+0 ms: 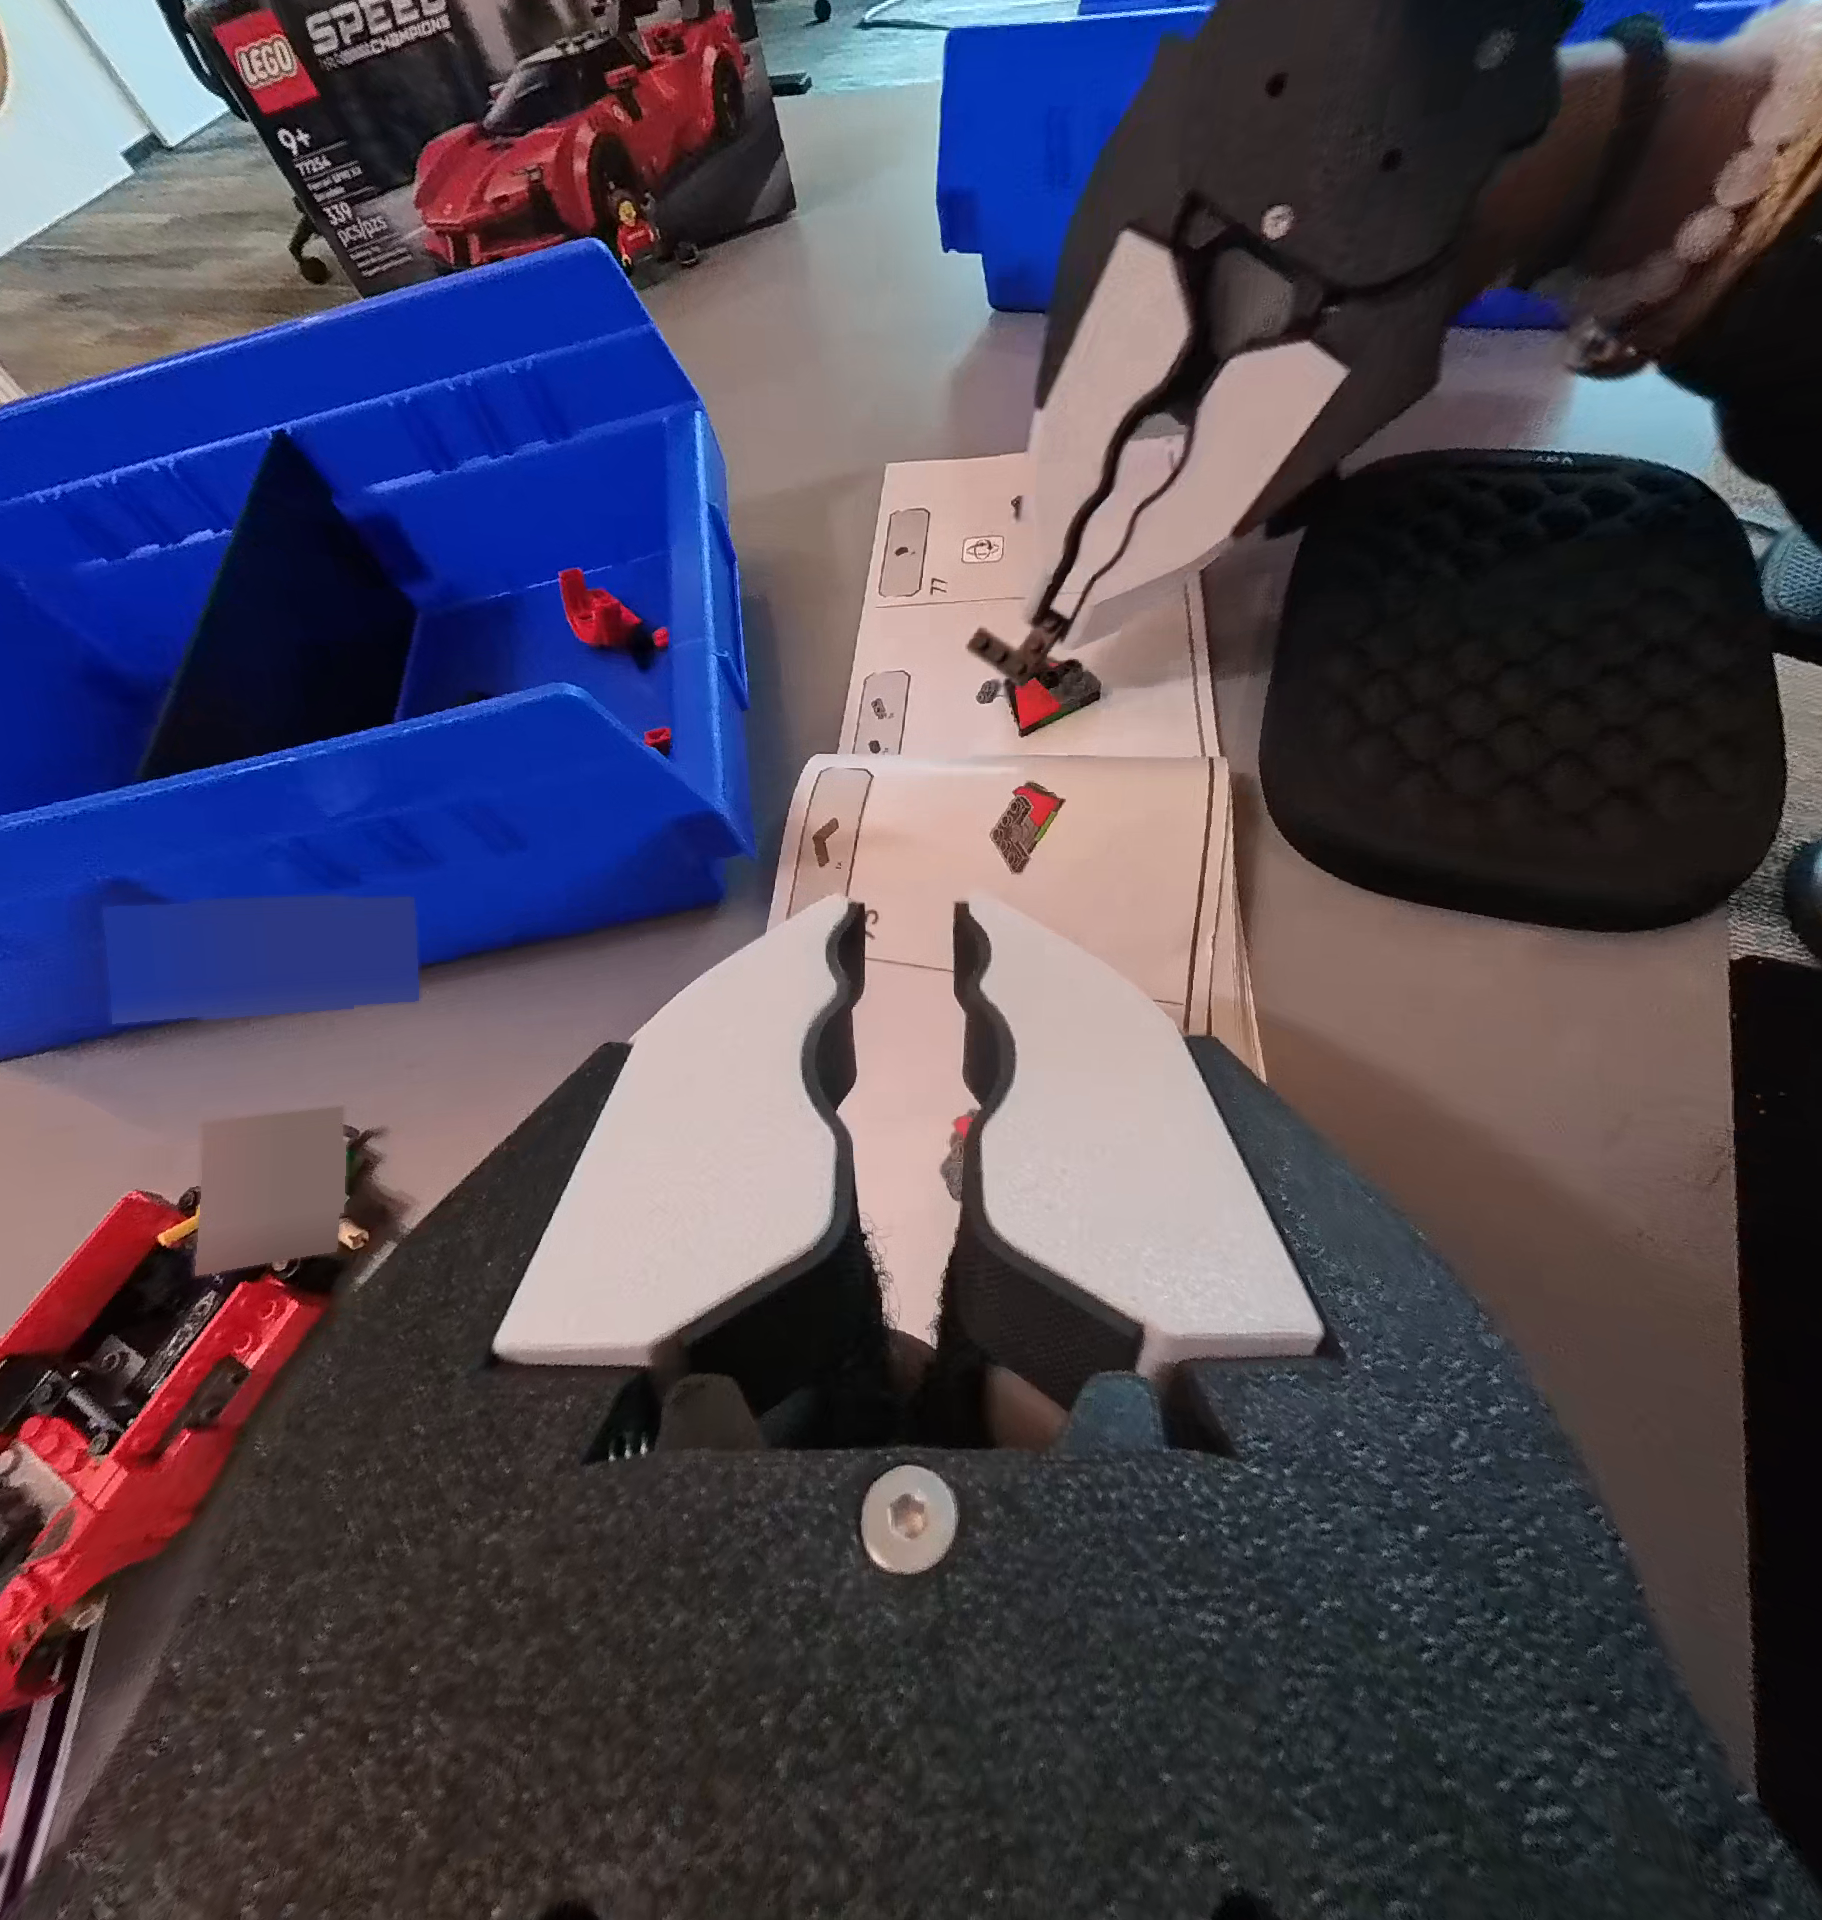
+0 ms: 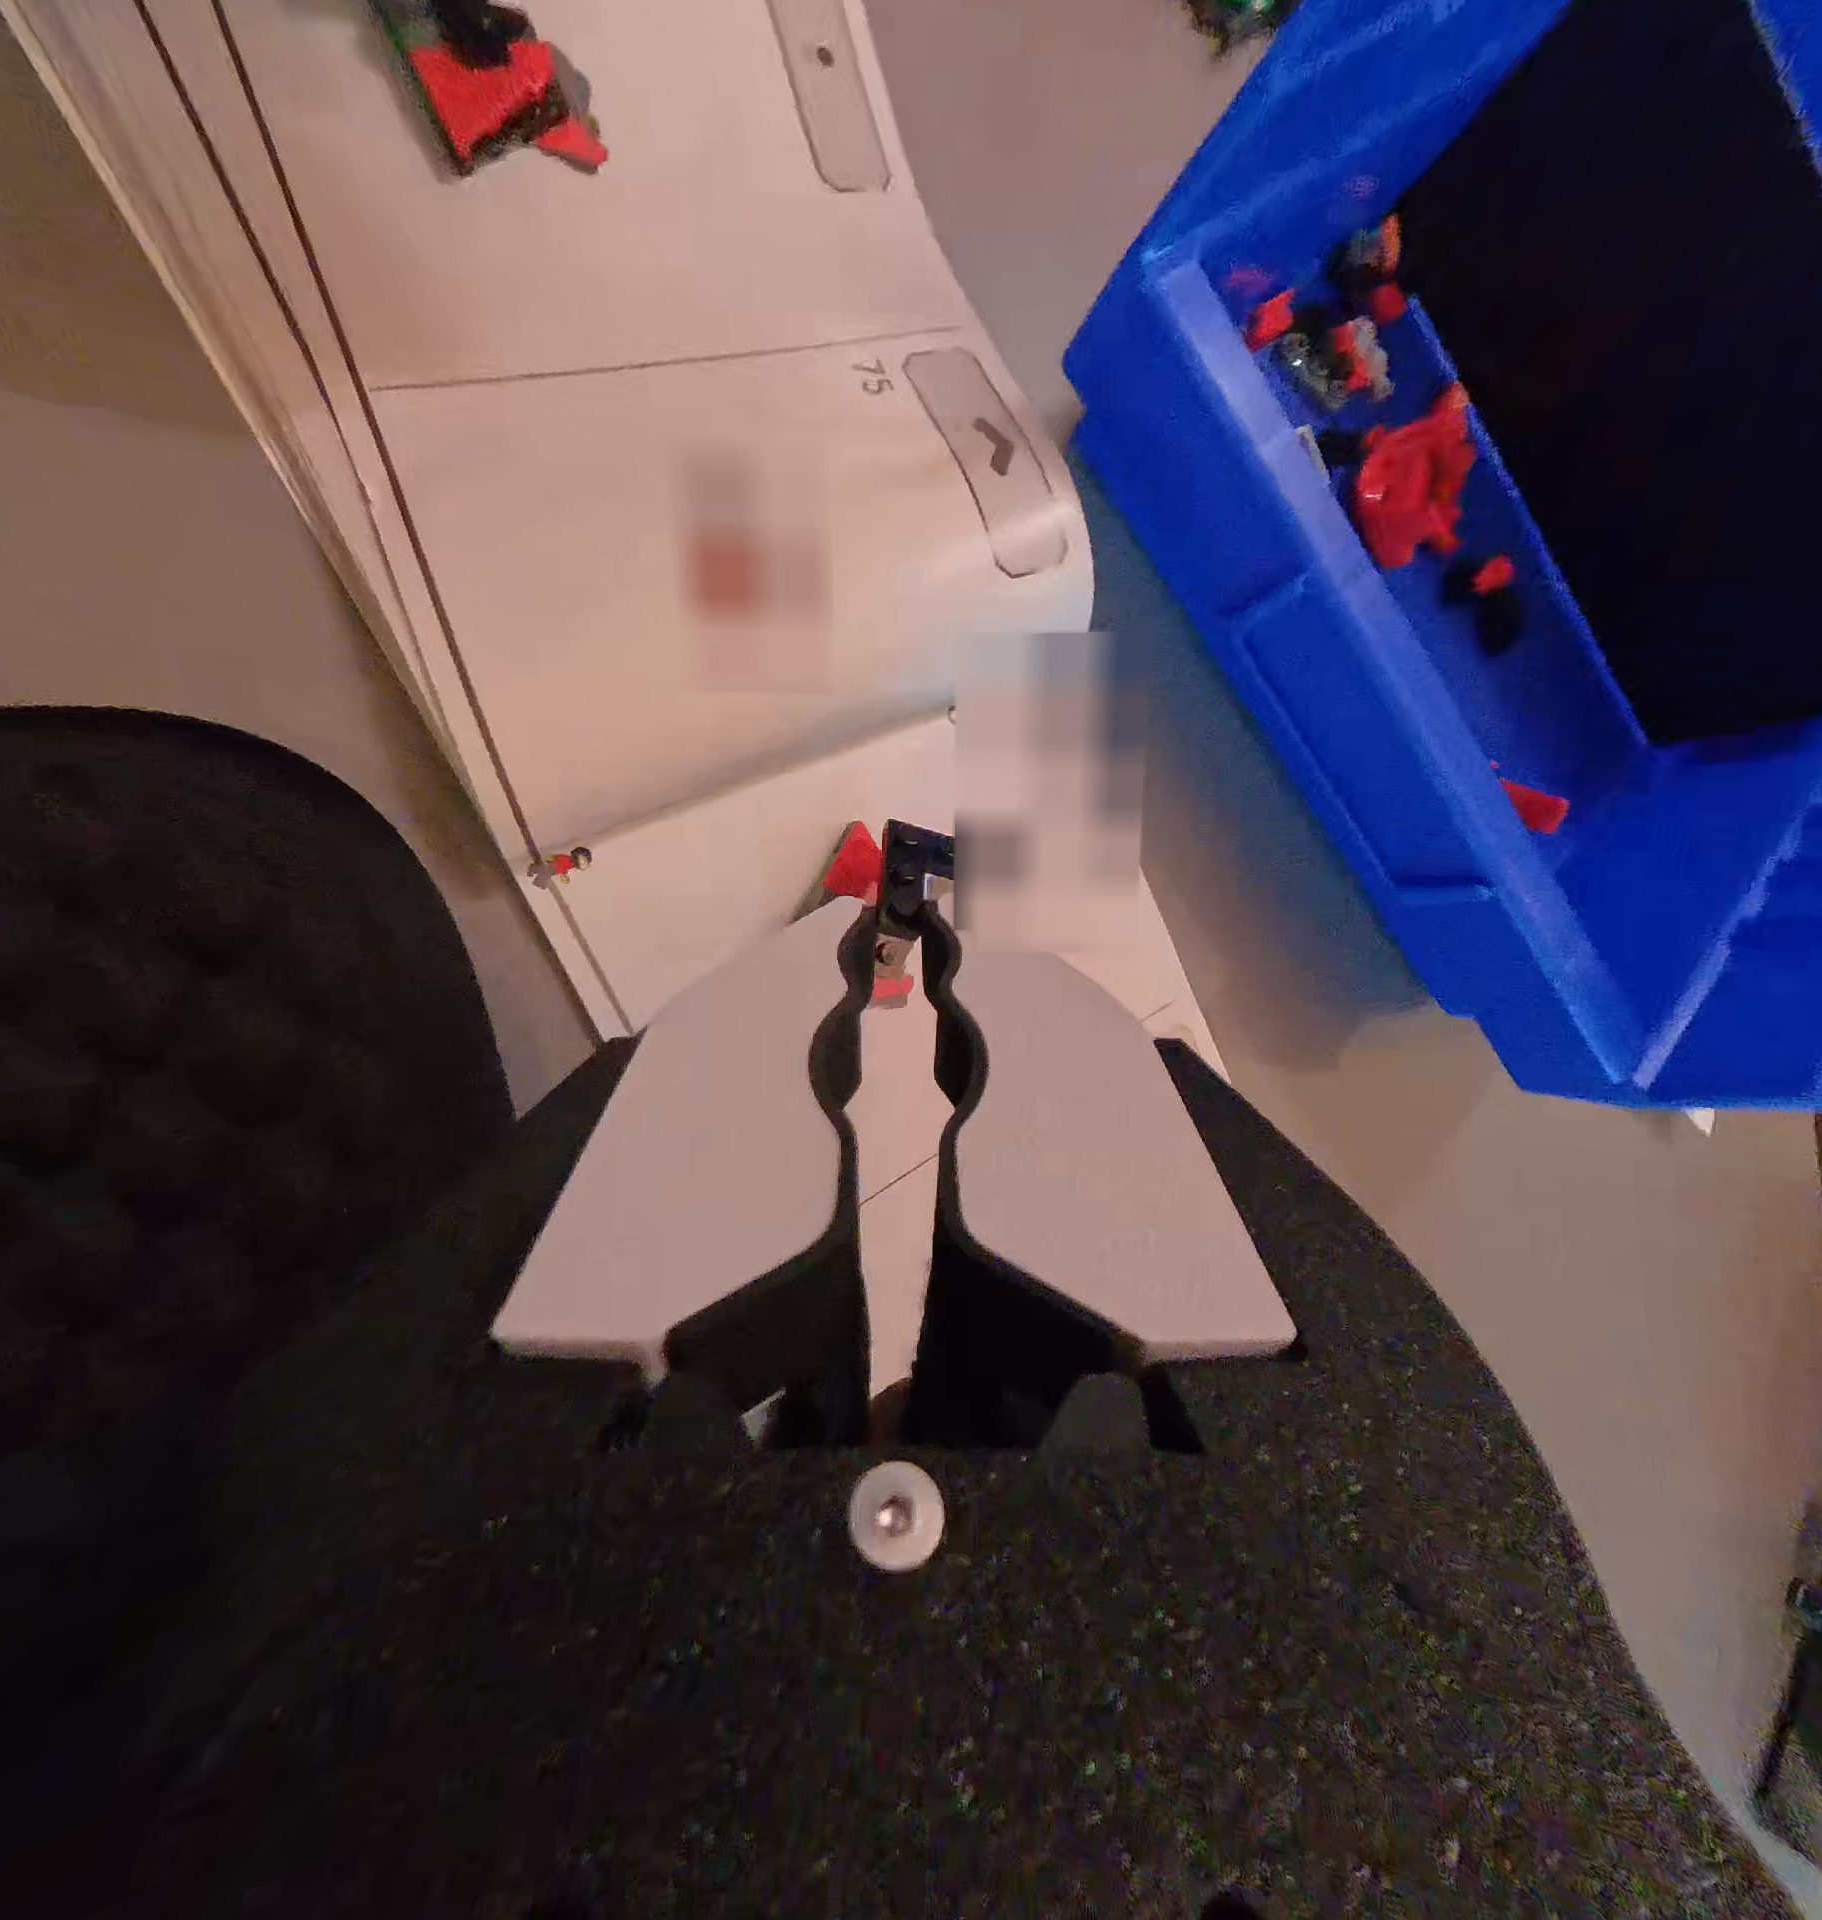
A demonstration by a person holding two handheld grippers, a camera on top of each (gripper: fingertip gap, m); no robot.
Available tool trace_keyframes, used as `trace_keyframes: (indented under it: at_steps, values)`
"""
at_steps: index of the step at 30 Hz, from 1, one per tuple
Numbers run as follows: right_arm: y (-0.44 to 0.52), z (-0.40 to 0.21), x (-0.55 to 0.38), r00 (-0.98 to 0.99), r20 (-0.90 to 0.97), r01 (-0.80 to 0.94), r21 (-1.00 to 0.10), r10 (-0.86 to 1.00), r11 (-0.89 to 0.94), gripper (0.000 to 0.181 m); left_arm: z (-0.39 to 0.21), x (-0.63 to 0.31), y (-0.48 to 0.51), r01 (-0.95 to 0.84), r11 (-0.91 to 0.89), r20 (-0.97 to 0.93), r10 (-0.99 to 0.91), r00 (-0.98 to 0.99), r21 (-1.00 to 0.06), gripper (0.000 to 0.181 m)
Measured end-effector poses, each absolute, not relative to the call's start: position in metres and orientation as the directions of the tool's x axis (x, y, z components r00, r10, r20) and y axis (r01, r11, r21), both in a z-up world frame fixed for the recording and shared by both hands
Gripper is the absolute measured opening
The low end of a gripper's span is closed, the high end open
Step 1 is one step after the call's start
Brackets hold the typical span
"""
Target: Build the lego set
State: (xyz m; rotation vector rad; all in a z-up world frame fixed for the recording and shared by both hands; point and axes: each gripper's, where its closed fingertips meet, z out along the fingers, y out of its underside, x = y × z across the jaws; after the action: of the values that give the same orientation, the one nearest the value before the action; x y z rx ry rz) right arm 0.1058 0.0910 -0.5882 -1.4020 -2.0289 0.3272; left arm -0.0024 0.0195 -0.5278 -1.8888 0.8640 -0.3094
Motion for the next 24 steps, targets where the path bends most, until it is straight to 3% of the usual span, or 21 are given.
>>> trace_keyframes:
  at_steps: [7, 13, 18, 24]
  values:
    - [0.081, -0.598, 0.097, -0.472, 0.300, 0.774, -0.308, 0.829, 0.553, 0.009, -0.514, -0.029, 0.017, -0.426, -0.239, -0.207, -0.609, 0.766, -0.873, 0.016]
    - [0.101, -0.602, 0.110, -0.406, 0.304, 0.851, -0.217, 0.862, 0.478, 0.009, -0.504, -0.038, 0.016, -0.355, -0.231, -0.159, -0.592, 0.790, -0.906, 0.015]
    - [0.113, -0.600, 0.137, -0.237, 0.245, 0.926, -0.235, 0.940, 0.294, 0.009, -0.511, -0.033, 0.015, -0.386, -0.235, -0.173, -0.611, 0.773, -0.892, 0.015]
    - [0.128, -0.581, 0.158, -0.019, 0.201, 0.894, -0.436, 0.979, 0.107, 0.009, -0.514, -0.028, 0.018, -0.387, -0.233, -0.166, -0.627, 0.761, -0.892, 0.015]
